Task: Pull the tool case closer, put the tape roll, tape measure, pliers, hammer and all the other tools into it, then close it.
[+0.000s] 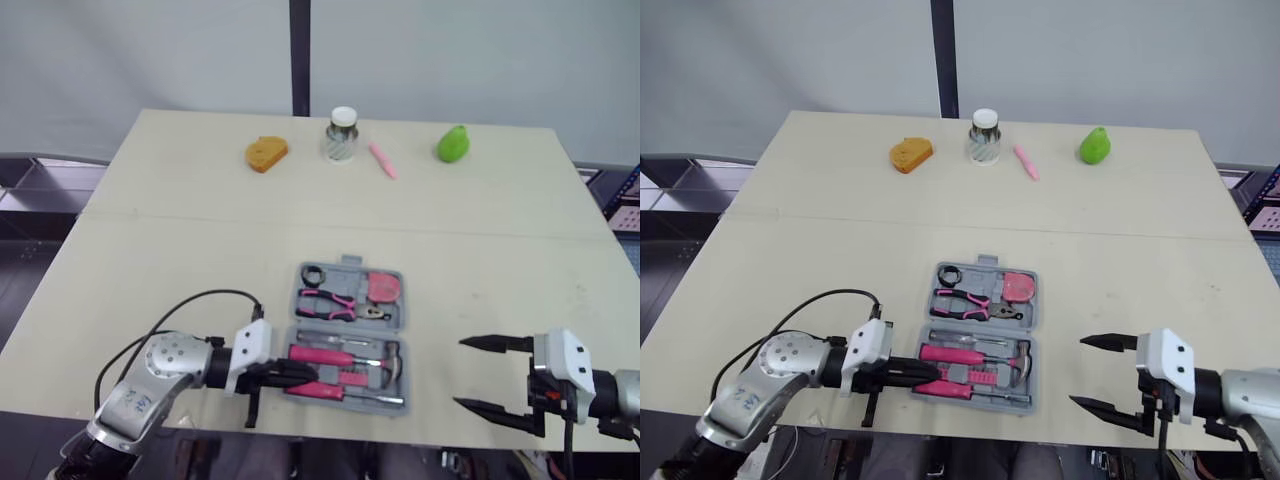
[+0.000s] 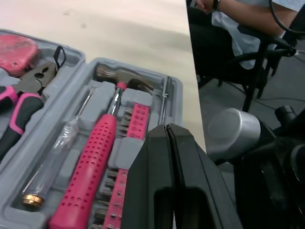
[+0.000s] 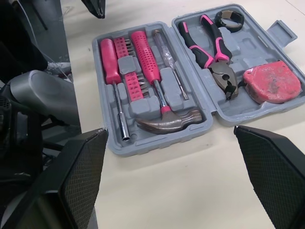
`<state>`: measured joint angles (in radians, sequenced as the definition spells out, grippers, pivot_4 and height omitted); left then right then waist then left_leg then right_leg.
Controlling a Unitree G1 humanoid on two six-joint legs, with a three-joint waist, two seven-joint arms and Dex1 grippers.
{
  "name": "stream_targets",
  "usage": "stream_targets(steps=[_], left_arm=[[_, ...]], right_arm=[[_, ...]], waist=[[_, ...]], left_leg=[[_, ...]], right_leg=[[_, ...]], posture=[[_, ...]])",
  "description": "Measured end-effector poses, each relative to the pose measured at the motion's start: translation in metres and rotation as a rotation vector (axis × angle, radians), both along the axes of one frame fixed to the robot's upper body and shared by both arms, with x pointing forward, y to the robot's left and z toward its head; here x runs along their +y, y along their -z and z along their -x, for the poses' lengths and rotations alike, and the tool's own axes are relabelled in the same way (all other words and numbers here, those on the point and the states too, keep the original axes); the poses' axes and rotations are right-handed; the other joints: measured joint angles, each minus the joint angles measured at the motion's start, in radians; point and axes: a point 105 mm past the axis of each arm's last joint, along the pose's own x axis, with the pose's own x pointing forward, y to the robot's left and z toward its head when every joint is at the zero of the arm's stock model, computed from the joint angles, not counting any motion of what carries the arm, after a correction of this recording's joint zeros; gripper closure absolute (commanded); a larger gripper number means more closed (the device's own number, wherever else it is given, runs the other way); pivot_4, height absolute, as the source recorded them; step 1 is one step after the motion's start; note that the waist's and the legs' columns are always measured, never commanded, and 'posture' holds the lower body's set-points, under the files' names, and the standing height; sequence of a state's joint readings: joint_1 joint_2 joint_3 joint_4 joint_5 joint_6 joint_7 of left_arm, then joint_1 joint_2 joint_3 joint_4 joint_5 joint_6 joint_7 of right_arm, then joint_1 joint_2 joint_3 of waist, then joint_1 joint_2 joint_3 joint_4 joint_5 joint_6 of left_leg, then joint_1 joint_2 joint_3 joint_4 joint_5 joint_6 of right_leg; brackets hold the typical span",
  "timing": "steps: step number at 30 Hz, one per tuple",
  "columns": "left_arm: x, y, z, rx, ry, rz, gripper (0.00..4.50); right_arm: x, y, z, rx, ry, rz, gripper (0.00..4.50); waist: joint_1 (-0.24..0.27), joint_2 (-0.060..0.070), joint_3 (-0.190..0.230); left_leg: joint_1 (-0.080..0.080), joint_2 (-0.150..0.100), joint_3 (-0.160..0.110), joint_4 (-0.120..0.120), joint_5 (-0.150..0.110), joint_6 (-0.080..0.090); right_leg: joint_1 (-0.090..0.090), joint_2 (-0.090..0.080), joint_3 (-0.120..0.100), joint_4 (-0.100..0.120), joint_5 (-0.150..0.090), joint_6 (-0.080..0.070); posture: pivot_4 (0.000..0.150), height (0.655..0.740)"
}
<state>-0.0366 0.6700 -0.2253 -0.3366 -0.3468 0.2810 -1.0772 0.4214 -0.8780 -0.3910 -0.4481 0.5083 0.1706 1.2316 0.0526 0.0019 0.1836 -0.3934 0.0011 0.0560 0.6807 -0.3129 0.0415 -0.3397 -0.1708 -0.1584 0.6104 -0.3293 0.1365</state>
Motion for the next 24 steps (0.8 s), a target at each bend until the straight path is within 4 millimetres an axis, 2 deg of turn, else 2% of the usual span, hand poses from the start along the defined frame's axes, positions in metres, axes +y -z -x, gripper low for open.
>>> stream_targets(steps=[15, 24], left_arm=[[-0.012, 0.023, -0.002, -0.007, 0.027, -0.025, 4.43], [-0.026, 0.022, -0.007, -0.029, 0.05, -0.025, 4.43]], right_arm=[[0.002, -0.001, 0.004, -0.01, -0.01, 0.002, 0.0], [-0.004, 0.001, 0.012, 0.01, 0.019, 0.022, 0.0]], waist=[[0.001, 0.0, 0.0], [-0.001, 0.0, 0.0]], left_leg=[[0.001, 0.0, 0.001, 0.0, 0.0, 0.0], [0.001, 0.0, 0.001, 0.0, -0.001, 0.0]], right_leg=[[0.0, 0.0, 0.0, 0.0, 0.0, 0.0], [0.0, 0.0, 0.0, 0.0, 0.0, 0.0]], posture=[[0.15, 0.695], [0.15, 0.695]])
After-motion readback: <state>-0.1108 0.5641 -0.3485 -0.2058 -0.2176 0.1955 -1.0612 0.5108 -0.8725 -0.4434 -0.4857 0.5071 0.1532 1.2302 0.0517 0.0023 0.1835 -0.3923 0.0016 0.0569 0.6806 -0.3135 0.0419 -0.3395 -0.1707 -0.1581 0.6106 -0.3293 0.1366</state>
